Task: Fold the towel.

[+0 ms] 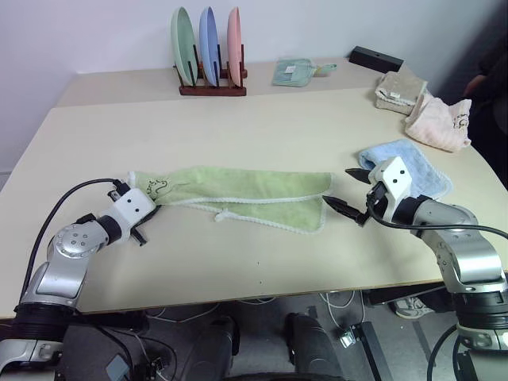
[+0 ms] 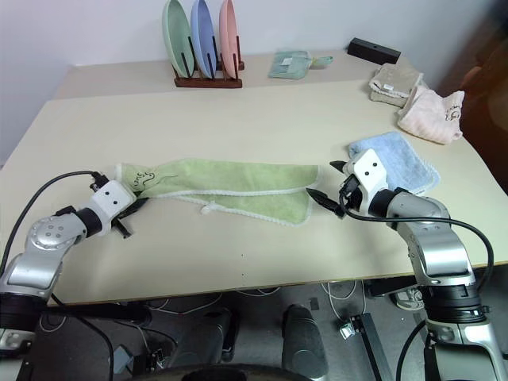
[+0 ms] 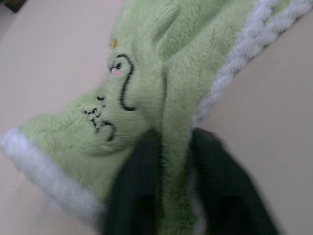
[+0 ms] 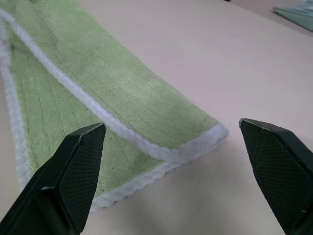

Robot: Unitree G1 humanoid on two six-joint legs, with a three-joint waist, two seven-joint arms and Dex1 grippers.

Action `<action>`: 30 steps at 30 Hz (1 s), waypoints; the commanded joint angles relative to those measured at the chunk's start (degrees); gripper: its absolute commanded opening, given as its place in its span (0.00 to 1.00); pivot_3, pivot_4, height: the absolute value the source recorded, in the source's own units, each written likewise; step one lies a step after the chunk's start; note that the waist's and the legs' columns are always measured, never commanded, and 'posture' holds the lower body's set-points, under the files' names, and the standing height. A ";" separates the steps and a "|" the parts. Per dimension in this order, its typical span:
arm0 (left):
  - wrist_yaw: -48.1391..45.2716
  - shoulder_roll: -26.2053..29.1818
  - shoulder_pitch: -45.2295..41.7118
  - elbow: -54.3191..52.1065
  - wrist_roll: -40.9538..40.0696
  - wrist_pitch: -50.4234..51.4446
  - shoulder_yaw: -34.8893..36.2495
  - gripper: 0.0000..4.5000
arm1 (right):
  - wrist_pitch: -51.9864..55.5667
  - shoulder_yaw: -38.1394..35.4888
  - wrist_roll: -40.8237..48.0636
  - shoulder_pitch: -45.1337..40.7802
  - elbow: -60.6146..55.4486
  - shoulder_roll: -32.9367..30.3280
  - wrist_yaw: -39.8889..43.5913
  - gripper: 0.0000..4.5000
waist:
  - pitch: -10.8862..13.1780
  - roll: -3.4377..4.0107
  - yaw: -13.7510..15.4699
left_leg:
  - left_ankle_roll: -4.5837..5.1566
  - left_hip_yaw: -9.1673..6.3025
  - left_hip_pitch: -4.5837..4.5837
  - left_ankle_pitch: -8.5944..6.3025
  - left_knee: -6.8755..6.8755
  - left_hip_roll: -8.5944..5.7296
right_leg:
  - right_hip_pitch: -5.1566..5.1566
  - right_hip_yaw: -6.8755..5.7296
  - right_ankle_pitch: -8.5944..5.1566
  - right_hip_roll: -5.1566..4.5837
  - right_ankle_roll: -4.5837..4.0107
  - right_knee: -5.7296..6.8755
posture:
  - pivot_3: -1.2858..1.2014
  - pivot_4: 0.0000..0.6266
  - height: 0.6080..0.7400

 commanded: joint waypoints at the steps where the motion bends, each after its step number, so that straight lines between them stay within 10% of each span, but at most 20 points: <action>1: -0.32 1.70 1.54 -2.02 0.32 0.04 1.92 0.01 | -2.29 0.71 -1.80 -2.87 -1.95 -0.96 0.20 1.00 | 0.00 0.00 -0.08 | 0.00 0.01 0.00 0.00 0.00 0.00 | 0.00 0.01 0.00 0.00 0.00 0.00 | 0.52 0.24 1.00; 18: -2.45 1.07 9.58 -14.07 -7.39 7.18 9.77 0.01 | -32.72 14.43 -21.75 -12.52 19.15 -3.63 4.92 1.00 | 0.02 -0.01 -0.10 | 0.00 0.04 -0.01 0.00 -0.02 0.00 | -0.03 0.01 0.00 0.00 0.00 0.00 | 0.52 0.24 1.00; 26: -0.09 4.58 14.23 -15.19 -1.58 5.00 11.97 0.73 | -33.59 14.11 -21.12 -12.79 19.89 -2.28 5.14 1.00 | 0.02 -0.01 -0.15 | 0.00 0.04 0.00 0.00 -0.03 0.01 | -0.04 0.01 0.00 0.03 -0.01 0.02 | 0.52 0.24 1.00; 30: -0.46 5.50 17.10 -14.70 -0.88 3.43 13.04 0.73 | -33.46 14.05 -21.08 -12.94 20.07 -1.93 5.12 1.00 | 0.02 -0.01 -0.08 | 0.00 0.05 0.00 0.00 -0.02 0.00 | -0.03 0.02 0.00 0.01 -0.01 0.01 | 0.52 0.24 1.00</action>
